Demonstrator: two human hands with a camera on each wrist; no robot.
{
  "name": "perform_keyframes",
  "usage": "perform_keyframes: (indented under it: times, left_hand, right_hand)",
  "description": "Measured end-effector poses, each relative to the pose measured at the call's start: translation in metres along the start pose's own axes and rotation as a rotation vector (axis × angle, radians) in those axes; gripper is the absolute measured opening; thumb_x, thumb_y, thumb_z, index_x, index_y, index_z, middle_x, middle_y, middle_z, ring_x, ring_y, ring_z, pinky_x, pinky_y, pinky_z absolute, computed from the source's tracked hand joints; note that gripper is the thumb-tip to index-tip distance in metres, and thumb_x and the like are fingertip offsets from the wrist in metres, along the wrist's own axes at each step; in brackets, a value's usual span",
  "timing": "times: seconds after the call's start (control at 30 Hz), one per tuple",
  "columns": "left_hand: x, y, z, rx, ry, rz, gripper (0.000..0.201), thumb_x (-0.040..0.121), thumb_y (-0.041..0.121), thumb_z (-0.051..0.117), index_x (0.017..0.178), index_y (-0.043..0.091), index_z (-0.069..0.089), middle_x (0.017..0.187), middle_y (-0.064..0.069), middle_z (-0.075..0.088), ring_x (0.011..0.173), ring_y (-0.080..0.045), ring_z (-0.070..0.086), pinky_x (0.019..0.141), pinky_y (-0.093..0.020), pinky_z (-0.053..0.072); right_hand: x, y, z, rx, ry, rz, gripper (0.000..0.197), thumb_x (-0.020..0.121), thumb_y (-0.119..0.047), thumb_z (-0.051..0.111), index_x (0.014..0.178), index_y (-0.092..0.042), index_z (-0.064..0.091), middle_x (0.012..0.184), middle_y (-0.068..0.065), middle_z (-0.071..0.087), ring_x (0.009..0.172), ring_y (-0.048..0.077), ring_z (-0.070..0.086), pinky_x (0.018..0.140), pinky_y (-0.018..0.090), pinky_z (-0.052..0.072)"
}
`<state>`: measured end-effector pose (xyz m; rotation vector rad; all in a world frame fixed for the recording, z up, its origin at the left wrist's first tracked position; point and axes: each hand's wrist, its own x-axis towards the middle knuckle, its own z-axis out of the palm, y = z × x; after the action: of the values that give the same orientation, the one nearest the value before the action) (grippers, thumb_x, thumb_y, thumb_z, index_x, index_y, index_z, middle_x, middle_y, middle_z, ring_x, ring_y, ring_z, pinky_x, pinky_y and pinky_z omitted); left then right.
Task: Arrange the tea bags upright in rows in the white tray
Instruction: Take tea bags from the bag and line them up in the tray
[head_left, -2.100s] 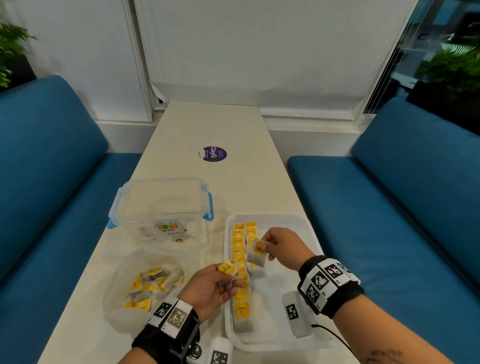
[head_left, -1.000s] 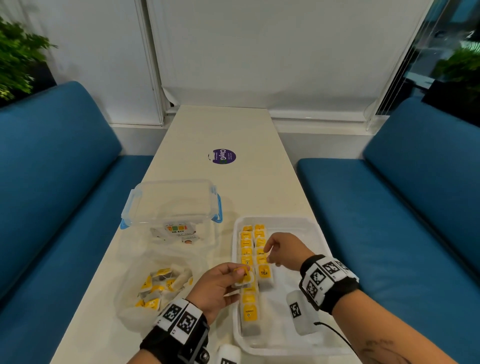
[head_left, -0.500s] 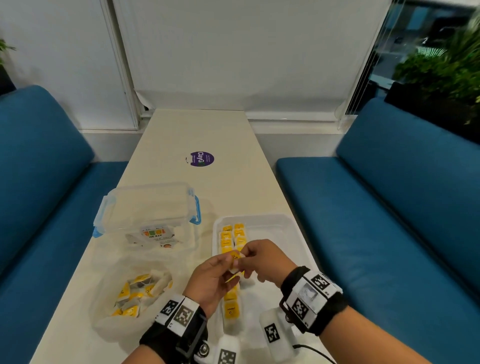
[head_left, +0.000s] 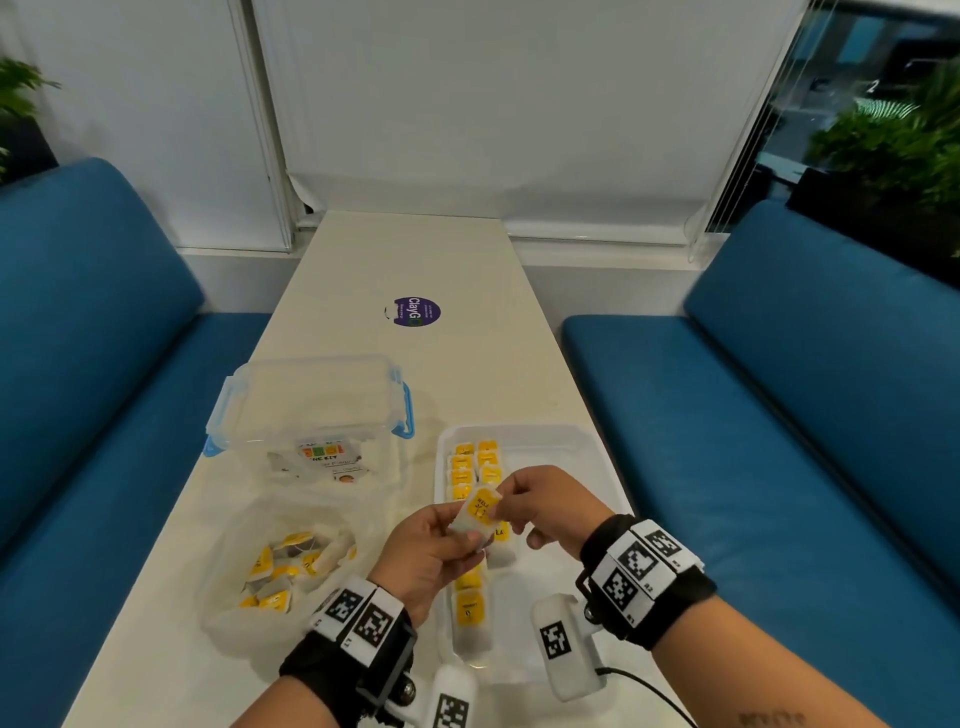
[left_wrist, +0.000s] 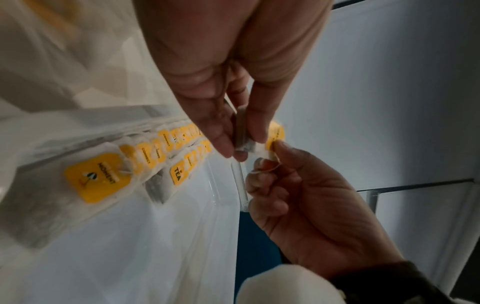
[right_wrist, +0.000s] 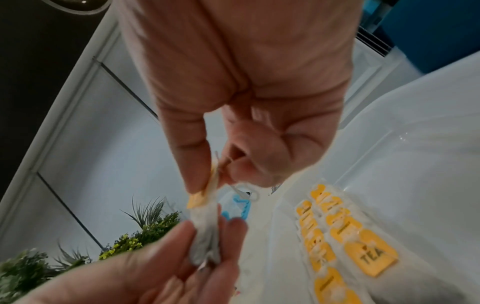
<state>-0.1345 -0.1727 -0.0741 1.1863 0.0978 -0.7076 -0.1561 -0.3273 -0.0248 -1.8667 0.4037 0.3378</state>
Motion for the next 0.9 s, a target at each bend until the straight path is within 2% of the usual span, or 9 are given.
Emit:
perform_keyframes:
  times: [0.1,0.23,0.33,0.4,0.47,0.53,0.6,0.7,0.9]
  left_hand:
    - [-0.001,-0.001,-0.001,0.085,0.032,0.050,0.024,0.078,-0.011,0.063,0.093,0.007,0.061,0.076,-0.007,0.071,0.069,-0.015,0.069,0.063,-0.024,0.056]
    - [0.001,-0.002,-0.005,0.203,0.080,0.096,0.017,0.081,-0.005,0.064,0.092,0.008,0.060,0.078,-0.008,0.068,0.066,-0.013,0.065,0.062,-0.023,0.053]
    - [0.005,-0.005,-0.011,0.258,0.148,0.120,0.017,0.083,-0.003,0.062,0.088,0.013,0.061,0.084,-0.006,0.066,0.073,-0.015,0.059,0.065,-0.025,0.046]
    - [0.007,-0.008,-0.015,0.321,0.185,0.128,0.019,0.084,-0.002,0.062,0.089,0.016,0.062,0.090,-0.003,0.063,0.077,-0.013,0.057,0.064,-0.023,0.044]
    - [0.007,-0.012,-0.020,0.422,0.191,0.122,0.023,0.083,-0.004,0.062,0.097,0.014,0.061,0.097,0.000,0.059,0.084,-0.014,0.054,0.062,-0.018,0.042]
    - [0.008,-0.017,-0.024,0.527,0.174,0.112,0.030,0.081,-0.008,0.061,0.102,0.014,0.060,0.105,-0.001,0.057,0.082,-0.013,0.053,0.064,-0.017,0.043]
    - [0.010,-0.021,-0.027,0.639,0.165,0.113,0.039,0.079,-0.013,0.057,0.103,0.018,0.059,0.113,-0.005,0.056,0.077,-0.015,0.056,0.074,-0.023,0.048]
    - [0.014,-0.026,-0.029,0.794,0.178,0.122,0.048,0.077,-0.015,0.053,0.108,0.021,0.059,0.118,-0.005,0.052,0.104,-0.029,0.056,0.093,-0.032,0.047]
    - [0.015,-0.030,-0.030,0.899,0.163,0.136,0.050,0.079,-0.015,0.048,0.111,0.022,0.058,0.114,-0.002,0.046,0.107,-0.026,0.054,0.092,-0.028,0.047]
  right_hand:
    - [0.000,0.006,0.007,-0.066,-0.033,-0.024,0.015,0.078,-0.010,0.069,0.070,-0.016,0.058,0.066,0.001,0.057,0.059,0.009,0.050,0.046,0.019,0.036]
    - [0.002,0.009,0.008,-0.059,0.070,-0.093,0.018,0.085,-0.011,0.065,0.070,-0.017,0.056,0.065,0.002,0.058,0.056,0.008,0.051,0.043,0.019,0.035]
    - [0.003,0.010,0.005,-0.101,0.150,-0.146,0.023,0.088,-0.009,0.061,0.069,-0.017,0.052,0.064,0.001,0.056,0.043,-0.001,0.050,0.040,0.011,0.034]
    - [0.007,0.013,0.004,-0.199,0.219,-0.165,0.025,0.090,-0.011,0.059,0.069,-0.020,0.049,0.069,0.002,0.056,0.049,-0.001,0.052,0.049,0.013,0.038]
    - [0.012,0.018,0.001,-0.315,0.274,-0.146,0.026,0.090,-0.015,0.058,0.068,-0.024,0.047,0.077,0.002,0.057,0.066,0.011,0.053,0.061,0.020,0.041]
    - [0.013,0.022,-0.003,-0.369,0.219,-0.097,0.024,0.091,-0.018,0.058,0.070,-0.023,0.047,0.077,0.000,0.056,0.067,0.012,0.052,0.060,0.020,0.042]
    - [0.013,0.023,-0.006,-0.387,0.115,-0.012,0.017,0.091,-0.019,0.058,0.077,-0.017,0.050,0.071,-0.002,0.056,0.059,0.007,0.050,0.048,0.016,0.039]
    - [0.013,0.023,-0.009,-0.491,-0.006,0.114,0.007,0.093,-0.019,0.055,0.087,-0.015,0.053,0.067,-0.003,0.057,0.054,0.006,0.047,0.045,0.017,0.037]
    - [0.028,0.017,-0.006,-0.711,-0.290,0.255,0.004,0.096,-0.013,0.048,0.097,-0.013,0.051,0.076,-0.002,0.062,0.062,0.005,0.057,0.048,0.014,0.039]
